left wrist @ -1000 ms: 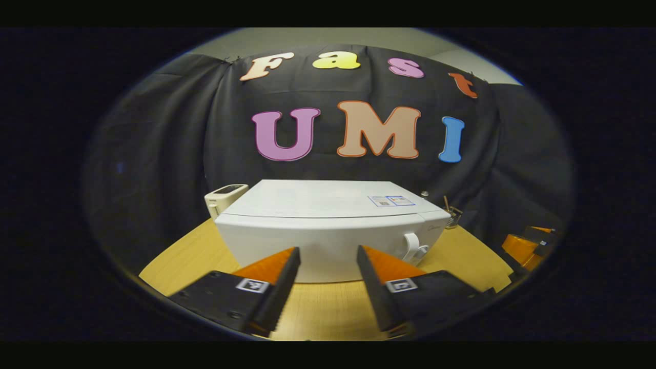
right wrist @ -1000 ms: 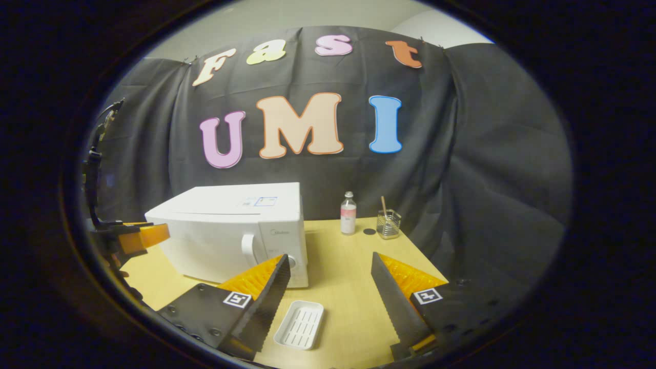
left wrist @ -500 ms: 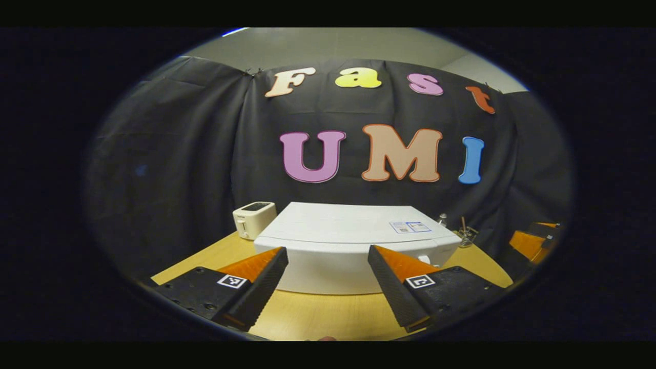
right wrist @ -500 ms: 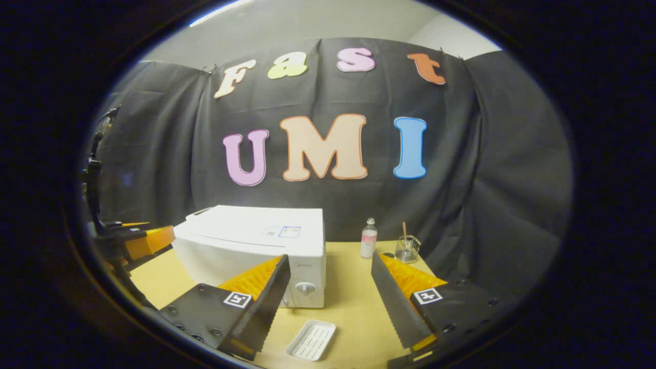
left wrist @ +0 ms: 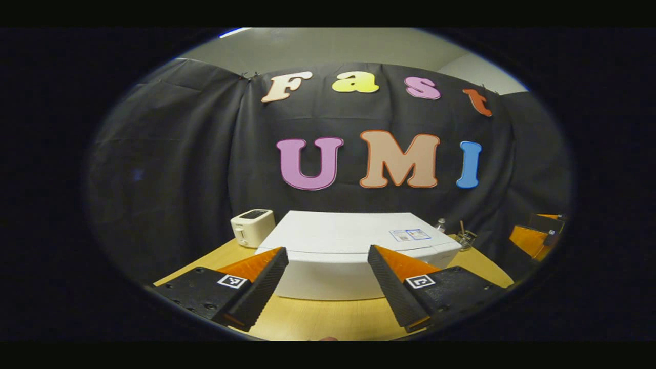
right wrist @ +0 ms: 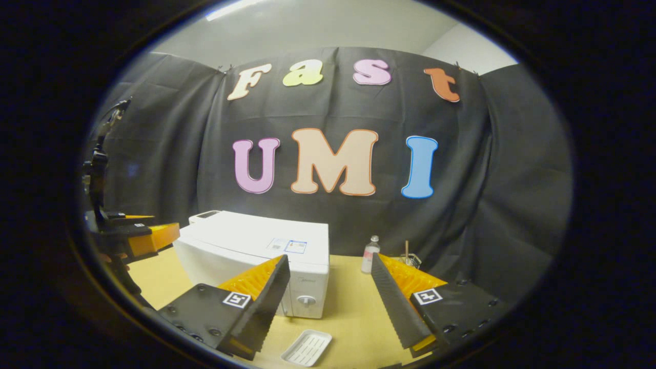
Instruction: Open the microwave oven with the left hand, put the food in, and close the microwave oven.
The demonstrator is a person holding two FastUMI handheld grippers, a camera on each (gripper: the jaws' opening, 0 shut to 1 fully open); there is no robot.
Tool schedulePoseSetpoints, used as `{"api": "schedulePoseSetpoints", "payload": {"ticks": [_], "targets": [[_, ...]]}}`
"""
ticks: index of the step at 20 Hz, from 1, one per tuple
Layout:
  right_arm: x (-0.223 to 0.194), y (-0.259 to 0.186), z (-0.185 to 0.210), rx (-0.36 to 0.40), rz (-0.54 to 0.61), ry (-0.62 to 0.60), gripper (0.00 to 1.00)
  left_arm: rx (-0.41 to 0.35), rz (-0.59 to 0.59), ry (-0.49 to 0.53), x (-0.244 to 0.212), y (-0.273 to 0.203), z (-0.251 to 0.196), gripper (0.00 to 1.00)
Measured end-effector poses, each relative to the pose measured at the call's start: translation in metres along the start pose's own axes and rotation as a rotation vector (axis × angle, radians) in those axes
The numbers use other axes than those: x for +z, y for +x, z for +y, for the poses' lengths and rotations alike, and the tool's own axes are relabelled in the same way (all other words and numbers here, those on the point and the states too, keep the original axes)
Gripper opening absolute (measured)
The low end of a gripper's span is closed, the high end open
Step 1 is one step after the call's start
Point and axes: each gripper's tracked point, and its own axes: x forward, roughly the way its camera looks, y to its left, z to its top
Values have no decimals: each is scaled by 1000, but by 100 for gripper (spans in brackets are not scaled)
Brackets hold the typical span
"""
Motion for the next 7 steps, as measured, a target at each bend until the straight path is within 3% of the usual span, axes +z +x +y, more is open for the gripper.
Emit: {"api": "schedulePoseSetpoints", "payload": {"ticks": [7], "targets": [[15,-2,28,-76,-2,-3,92,-121,14,30,3,15,6,96]]}}
